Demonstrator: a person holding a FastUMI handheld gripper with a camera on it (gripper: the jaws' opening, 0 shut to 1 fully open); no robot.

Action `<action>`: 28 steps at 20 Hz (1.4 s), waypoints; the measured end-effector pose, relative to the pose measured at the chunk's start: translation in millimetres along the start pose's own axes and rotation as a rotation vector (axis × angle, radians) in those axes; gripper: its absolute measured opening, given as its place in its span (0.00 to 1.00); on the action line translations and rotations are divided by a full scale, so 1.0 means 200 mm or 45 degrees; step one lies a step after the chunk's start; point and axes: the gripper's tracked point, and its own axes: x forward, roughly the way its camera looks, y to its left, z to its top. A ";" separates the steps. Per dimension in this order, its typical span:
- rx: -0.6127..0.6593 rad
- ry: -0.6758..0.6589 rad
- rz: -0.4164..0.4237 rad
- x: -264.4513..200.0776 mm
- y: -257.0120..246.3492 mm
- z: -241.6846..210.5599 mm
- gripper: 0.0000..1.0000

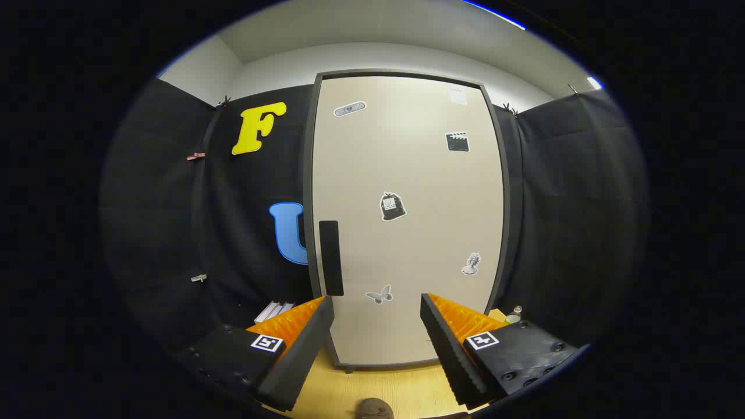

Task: Open the shoe cabinet door, grab the shoes and put them into the shoe cabinet, then close the shoe cabinet door.

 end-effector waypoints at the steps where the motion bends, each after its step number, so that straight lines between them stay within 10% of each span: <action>1: 0.001 0.001 0.001 0.00 0.00 0.00 0.98; 28: 0.050 0.000 0.082 0.45 0.32 -0.04 0.98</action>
